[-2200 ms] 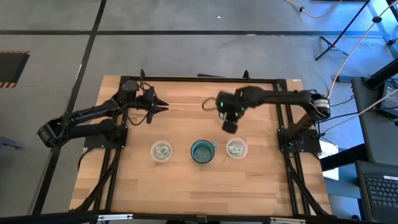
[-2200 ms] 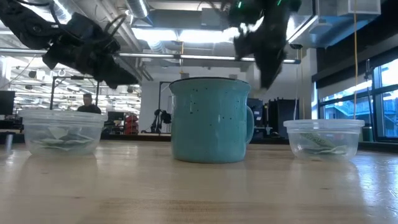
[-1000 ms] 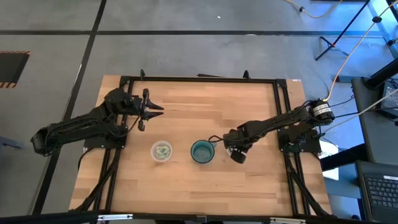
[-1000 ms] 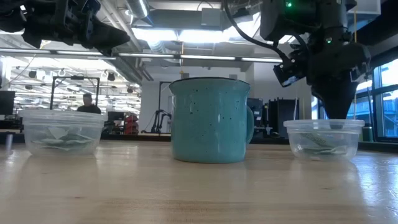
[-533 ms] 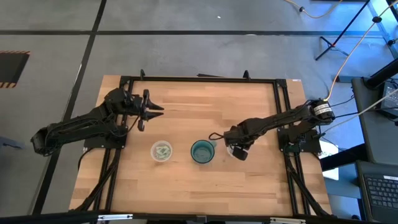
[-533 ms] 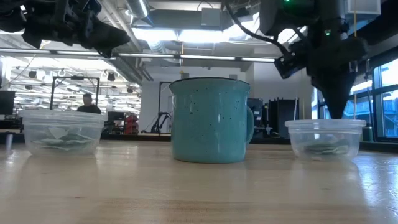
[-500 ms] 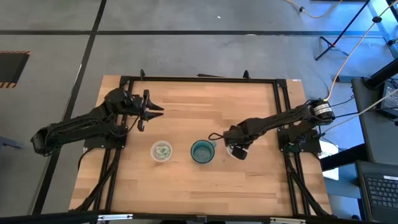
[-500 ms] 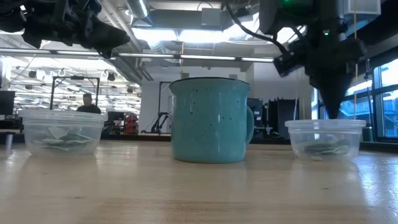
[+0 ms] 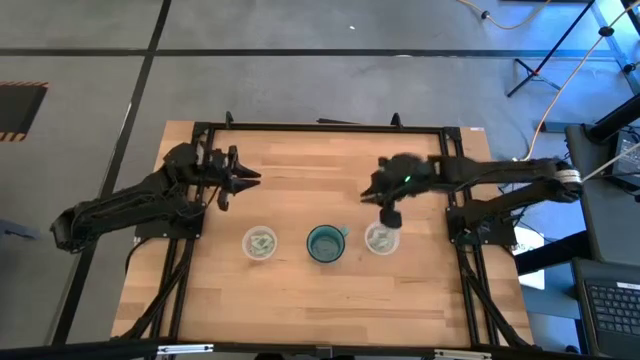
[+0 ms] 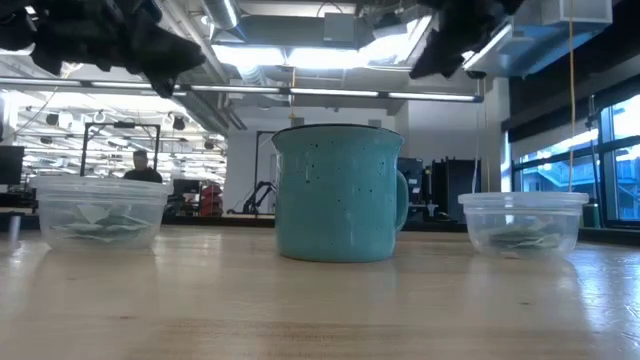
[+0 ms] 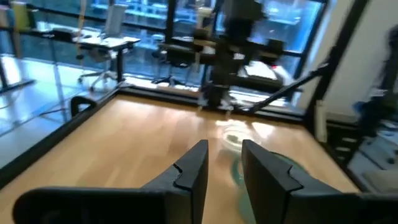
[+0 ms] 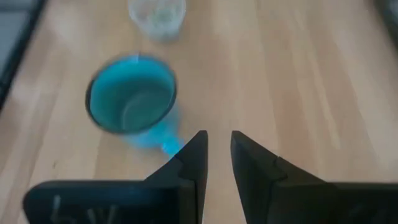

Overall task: Pick and place Stevia / Truvia into bins
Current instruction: Return to Home Position

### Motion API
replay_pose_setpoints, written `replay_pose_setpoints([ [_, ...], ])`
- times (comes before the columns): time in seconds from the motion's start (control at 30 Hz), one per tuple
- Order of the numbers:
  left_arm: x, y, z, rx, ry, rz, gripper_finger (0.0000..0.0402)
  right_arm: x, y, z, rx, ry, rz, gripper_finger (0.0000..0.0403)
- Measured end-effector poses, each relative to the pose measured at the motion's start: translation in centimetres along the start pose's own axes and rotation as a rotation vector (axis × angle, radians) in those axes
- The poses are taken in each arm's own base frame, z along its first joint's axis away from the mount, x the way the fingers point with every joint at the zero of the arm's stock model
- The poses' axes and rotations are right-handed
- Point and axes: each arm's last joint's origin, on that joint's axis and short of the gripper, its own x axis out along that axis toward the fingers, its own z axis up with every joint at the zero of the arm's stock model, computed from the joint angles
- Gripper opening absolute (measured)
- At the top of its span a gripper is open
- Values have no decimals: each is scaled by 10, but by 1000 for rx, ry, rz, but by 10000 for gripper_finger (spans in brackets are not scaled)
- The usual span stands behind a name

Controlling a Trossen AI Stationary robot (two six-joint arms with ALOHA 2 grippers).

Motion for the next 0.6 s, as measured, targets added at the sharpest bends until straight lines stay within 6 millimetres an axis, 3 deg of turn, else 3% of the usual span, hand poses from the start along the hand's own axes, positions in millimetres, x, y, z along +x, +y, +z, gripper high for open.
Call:
replay_pose_setpoints([
  [0.1,-9,-7,3,10,-30,-25,94,-13,-15,-7,-16,-112,26,75],
  [0.27,-27,-13,6,18,-101,152,93,-26,-33,-30,36,-268,36,75],
  [0.6,-35,-15,-6,25,-185,293,95,-52,-45,-75,86,-536,-81,75],
])
